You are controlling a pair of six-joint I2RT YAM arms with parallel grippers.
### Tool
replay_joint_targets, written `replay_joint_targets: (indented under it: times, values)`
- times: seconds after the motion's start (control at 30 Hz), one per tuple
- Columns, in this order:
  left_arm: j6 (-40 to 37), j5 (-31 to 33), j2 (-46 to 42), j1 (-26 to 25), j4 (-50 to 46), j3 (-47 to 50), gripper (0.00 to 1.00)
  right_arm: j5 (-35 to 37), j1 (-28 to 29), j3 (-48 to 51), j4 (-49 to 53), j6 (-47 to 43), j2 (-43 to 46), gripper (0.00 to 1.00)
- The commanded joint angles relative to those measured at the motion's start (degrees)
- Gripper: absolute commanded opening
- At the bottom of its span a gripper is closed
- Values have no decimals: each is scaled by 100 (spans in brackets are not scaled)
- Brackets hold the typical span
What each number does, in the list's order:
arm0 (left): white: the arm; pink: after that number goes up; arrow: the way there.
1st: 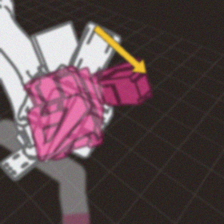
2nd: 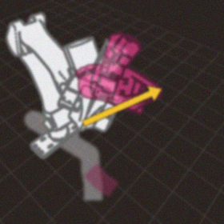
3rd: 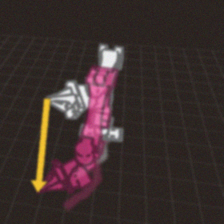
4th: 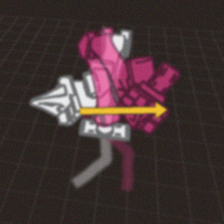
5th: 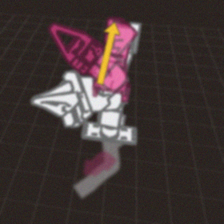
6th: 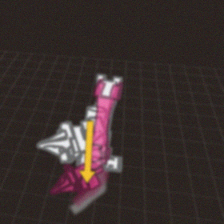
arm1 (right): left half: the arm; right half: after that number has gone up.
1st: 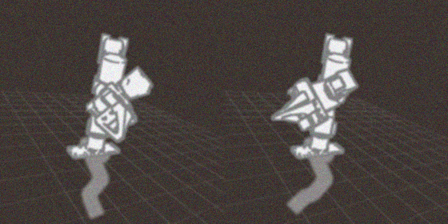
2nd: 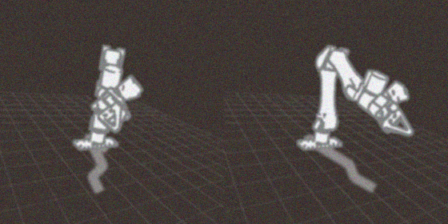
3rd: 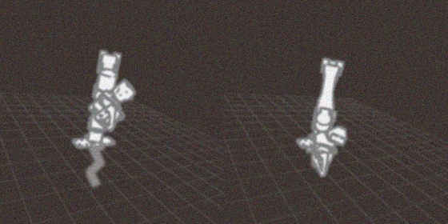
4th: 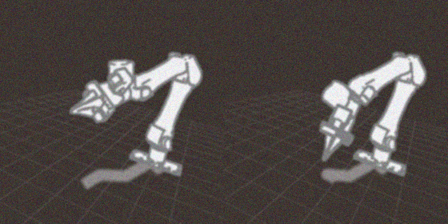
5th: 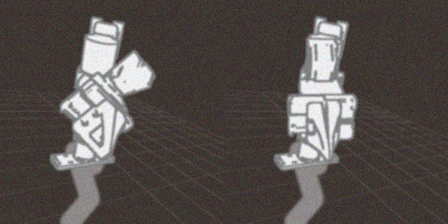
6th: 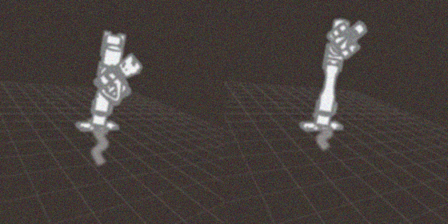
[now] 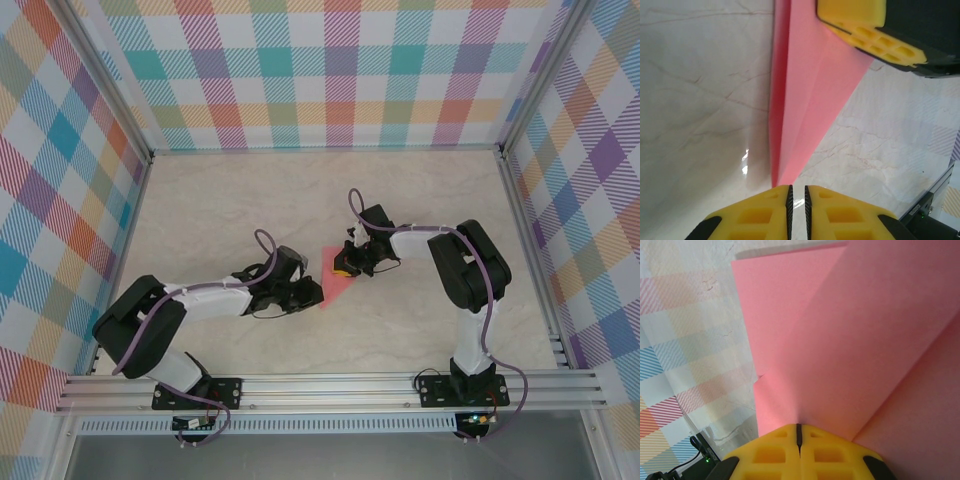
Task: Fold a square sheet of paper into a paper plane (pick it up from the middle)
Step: Fourth fold the wing at the center of the table.
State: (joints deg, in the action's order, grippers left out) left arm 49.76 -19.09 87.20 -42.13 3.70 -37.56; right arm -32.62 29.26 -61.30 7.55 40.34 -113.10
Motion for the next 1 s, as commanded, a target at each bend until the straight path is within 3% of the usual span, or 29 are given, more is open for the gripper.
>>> replay_joint_targets:
  times: [0.0,0.53,0.97]
  values:
    - [16,-146,258,-38,373,-146,14,766,45,180,448,88,-511,4]
    - [122,-437,869,-41,831,29,10,765,45,175,477,80,-538,4]
    - [235,-402,774,-46,680,273,10,784,45,171,490,97,-580,3]
